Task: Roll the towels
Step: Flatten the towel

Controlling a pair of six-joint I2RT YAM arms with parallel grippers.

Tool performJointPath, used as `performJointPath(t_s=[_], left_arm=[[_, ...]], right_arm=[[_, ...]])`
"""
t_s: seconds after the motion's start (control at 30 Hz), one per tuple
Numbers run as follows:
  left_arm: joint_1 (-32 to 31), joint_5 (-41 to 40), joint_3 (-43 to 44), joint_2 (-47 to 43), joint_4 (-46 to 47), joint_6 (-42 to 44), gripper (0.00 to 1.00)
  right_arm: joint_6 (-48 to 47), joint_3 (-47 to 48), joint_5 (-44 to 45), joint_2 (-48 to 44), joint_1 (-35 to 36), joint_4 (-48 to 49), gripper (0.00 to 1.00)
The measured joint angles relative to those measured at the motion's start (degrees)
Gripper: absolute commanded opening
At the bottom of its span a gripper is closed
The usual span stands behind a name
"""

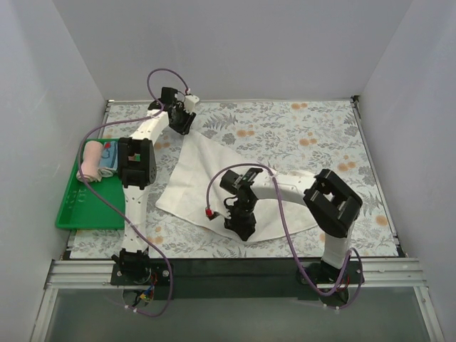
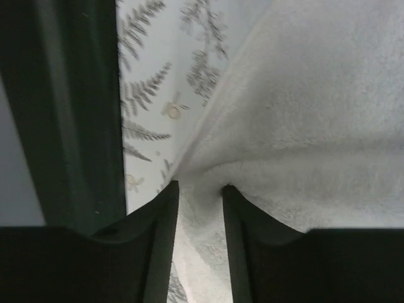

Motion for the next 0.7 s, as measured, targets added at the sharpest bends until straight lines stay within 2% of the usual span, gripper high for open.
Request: performJointPath(t_s=[0.1, 0.17, 0.27, 0.33, 0.4, 0.53, 0.6, 0.7], left_arm=[[0.11, 0.57, 0.9, -0.04, -1.53, 0.5, 0.45], [0.35, 2.25, 0.92, -0.66, -2.75, 0.72, 0.47], [0.52, 6.67, -3.56, -4.59, -3.23, 0.83, 0.49], [0.55, 9.33, -8.48, -9.38, -3.85, 1.18, 0.49], [-0.17, 11.63, -13.6, -15.23, -3.58, 2.1, 0.49], [-4.42, 14.97, -22.03, -25.31, -3.15, 4.61, 0.49], [-7.54, 16.76, -25.83, -28.48, -2.97, 5.81, 0.49], [-11.82, 19.61, -31.76, -30.08, -2.8, 6.95, 0.5]], right_arm=[[1.99, 1.42, -3.58, 0.28, 0.92, -2.08, 0.44], [3.67, 2.97, -5.97, -0.11, -1.64, -3.89, 0.47], [6.4, 6.8, -8.92, -2.05, -10.86, -5.6, 0.45], [8.39, 11.28, -9.11, -3.3, -20.24, -5.55, 0.42], [10.01, 16.31, -7.08, -3.54, -29.33, -4.87, 0.41], [11.47, 22.32, 1.6, -2.47, -42.12, -4.31, 0.41], [11.32, 24.37, 5.53, -0.57, -44.92, -4.85, 0.41], [10.25, 25.0, 10.49, 2.71, -45.55, -5.92, 0.41]])
